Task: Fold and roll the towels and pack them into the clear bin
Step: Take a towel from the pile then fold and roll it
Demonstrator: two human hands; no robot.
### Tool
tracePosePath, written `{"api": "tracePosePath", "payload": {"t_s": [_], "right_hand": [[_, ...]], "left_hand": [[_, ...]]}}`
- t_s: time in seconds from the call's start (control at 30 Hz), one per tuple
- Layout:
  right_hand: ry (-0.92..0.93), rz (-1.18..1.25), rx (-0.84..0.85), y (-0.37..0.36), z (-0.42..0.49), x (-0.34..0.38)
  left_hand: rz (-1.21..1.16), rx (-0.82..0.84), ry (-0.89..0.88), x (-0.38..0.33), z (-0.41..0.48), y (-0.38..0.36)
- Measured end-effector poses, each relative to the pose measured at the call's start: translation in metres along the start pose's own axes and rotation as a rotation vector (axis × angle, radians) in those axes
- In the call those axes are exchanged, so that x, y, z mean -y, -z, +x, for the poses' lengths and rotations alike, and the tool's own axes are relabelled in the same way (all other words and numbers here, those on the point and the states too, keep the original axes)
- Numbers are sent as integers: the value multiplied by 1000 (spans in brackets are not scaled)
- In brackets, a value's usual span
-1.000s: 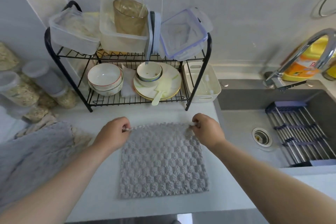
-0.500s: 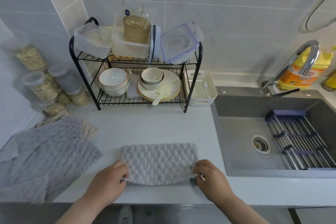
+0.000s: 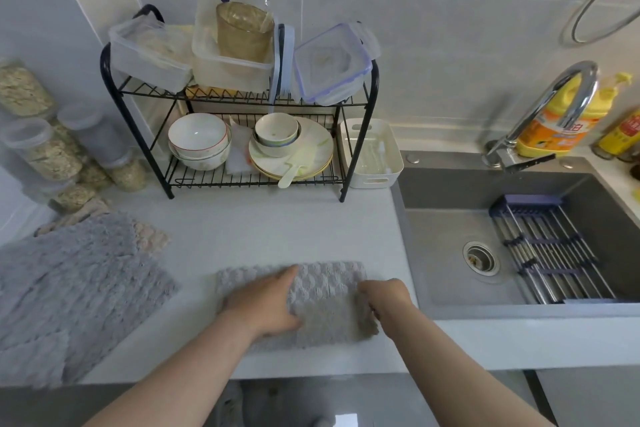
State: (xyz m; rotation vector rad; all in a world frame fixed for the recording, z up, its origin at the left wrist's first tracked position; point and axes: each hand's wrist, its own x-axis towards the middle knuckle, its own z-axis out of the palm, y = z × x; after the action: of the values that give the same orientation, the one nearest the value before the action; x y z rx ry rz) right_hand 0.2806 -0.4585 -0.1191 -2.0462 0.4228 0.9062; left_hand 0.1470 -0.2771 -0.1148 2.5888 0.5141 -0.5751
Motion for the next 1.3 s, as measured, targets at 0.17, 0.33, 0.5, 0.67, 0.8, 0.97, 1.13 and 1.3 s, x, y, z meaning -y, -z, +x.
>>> {"api": "tracePosePath", "payload": {"t_s": [0.17,0.33,0.5,0.67,0.8,0.97,1.13,1.3], "right_hand": [[-28,-196,101,-4,-2,14],[172,-47,-89,14,1,32],[356,-57,-21,14,-13,67],[466,-135,140,-35,-38,73],[517,-283,266,-91,-46,63],[551,-524,284,-134,-46,52],[537,-410,330,-127,-49,49],[423,-253,-34,-72,-28,28]], "left_hand": [[63,49,-8,-4,19,-12],[-62,-90,-121,-8,41,-6],[-33,-479,-146,74,28,-12],[101,-294,-85,120,16,-31],[126,-334,-76,117,16,-33],[87,-335,-71,117,15,-33],[36,-363,-105,122,15,-32],[-293,-534,-113,98,16,-2]]}}
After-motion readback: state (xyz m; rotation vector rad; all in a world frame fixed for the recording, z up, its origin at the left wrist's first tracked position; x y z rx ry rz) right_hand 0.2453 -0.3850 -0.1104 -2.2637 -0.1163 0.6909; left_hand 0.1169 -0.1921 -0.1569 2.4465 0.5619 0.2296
